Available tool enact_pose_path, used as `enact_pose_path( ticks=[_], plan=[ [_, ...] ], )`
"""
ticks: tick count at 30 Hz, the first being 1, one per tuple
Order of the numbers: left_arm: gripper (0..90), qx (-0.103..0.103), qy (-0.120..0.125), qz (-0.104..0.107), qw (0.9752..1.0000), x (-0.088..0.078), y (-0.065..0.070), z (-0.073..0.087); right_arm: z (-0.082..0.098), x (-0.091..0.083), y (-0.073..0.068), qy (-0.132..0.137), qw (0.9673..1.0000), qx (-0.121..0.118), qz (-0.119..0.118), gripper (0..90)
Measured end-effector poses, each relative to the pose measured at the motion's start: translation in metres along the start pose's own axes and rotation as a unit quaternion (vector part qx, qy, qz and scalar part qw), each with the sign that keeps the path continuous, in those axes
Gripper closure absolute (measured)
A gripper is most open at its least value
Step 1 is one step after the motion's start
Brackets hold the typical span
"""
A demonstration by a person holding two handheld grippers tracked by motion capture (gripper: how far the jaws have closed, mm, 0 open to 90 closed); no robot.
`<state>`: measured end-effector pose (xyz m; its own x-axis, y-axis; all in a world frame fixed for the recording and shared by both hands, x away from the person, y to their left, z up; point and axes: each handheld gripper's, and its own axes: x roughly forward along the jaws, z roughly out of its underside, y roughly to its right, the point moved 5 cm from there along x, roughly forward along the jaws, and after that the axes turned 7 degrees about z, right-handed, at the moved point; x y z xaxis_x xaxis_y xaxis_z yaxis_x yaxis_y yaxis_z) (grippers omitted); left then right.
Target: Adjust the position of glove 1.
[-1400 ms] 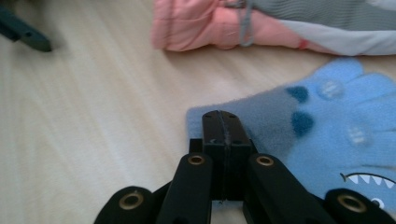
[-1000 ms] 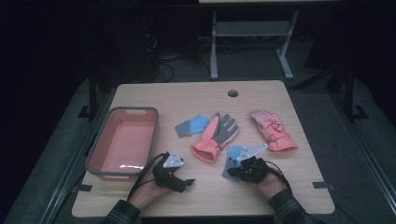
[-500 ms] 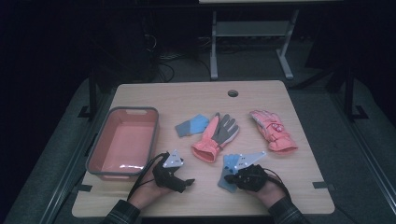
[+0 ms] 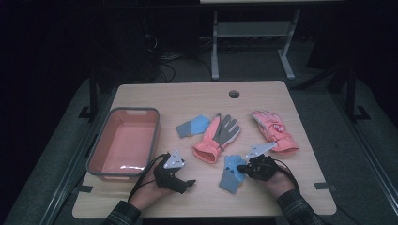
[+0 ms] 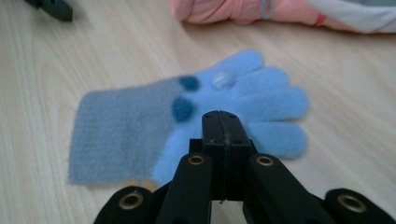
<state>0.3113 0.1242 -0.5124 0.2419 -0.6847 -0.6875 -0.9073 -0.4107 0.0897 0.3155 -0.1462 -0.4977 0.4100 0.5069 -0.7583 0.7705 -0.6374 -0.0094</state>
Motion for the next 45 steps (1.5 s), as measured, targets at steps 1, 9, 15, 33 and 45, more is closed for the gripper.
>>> enact_pose_path(
  ticks=[1, 9, 15, 33, 45],
  plan=[
    [11.4, 0.0, 0.0, 0.0, 1.0, 0.0, 0.0, 0.0, 0.001, 0.001, -0.002, -0.004, 1.0, -0.003, 0.0, 90.0],
    [11.4, 0.003, -0.001, -0.001, 1.0, 0.0, 0.0, 0.0, -0.001, 0.003, -0.018, -0.006, 0.9996, -0.018, -0.019, 90.0],
    [11.4, 0.0, -0.001, 0.0, 1.0, 0.0, 0.0, 0.0, -0.003, 0.005, -0.031, -0.007, 0.9991, -0.028, -0.032, 90.0],
    [11.4, 0.002, 0.0, -0.002, 1.0, 0.0, 0.0, 0.0, 0.008, -0.007, 0.017, 0.031, 0.9989, 0.029, 0.018, 53.8],
    [12.6, -0.004, -0.021, -0.002, 0.9998, -0.002, 0.002, -0.004, 0.02, 0.0, 0.041, 0.032, 0.9942, 0.064, 0.081, 25.8]
  ],
)
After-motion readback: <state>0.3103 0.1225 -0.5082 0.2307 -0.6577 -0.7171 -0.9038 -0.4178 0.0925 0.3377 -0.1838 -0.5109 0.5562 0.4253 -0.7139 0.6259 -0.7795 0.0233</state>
